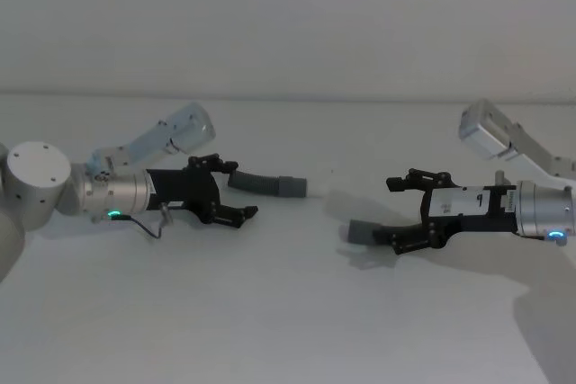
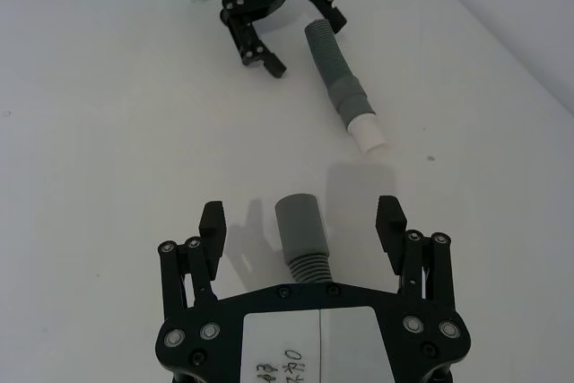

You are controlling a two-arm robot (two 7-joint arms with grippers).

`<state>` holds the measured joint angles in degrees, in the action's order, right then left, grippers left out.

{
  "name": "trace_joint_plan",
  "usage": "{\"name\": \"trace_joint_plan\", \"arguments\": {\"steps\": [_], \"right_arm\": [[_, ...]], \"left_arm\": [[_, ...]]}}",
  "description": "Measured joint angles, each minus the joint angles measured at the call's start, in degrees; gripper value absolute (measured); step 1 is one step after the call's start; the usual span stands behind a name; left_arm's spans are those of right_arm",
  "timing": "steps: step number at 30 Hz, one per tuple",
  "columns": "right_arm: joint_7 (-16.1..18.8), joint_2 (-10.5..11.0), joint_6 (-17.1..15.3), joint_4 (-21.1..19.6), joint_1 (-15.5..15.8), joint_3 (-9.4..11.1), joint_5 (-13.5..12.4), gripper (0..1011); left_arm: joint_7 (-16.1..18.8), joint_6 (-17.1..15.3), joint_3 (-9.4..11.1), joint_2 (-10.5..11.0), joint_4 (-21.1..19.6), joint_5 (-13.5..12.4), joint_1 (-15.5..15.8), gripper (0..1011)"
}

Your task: Use both hands to pick up one end of the pipe from the table, align the ends, and insert them.

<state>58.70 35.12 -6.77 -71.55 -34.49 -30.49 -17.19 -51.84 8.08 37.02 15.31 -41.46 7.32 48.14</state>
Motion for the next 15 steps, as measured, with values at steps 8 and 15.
{"name": "trace_joint_plan", "arguments": {"steps": [8, 15], "right_arm": [[-0.3, -0.2, 0.4, 0.4, 0.0, -0.3, -0.5, 1000], [-0.5, -0.4, 0.8, 0.7, 0.2, -0.5, -1.0, 1000]], "left_arm": [[-1.4, -3.7, -1.0, 0.1, -3.0, 2.4, -1.8, 1000], [-0.8, -3.7, -1.3, 0.8, -5.4, 2.8, -2.5, 1000]]}}
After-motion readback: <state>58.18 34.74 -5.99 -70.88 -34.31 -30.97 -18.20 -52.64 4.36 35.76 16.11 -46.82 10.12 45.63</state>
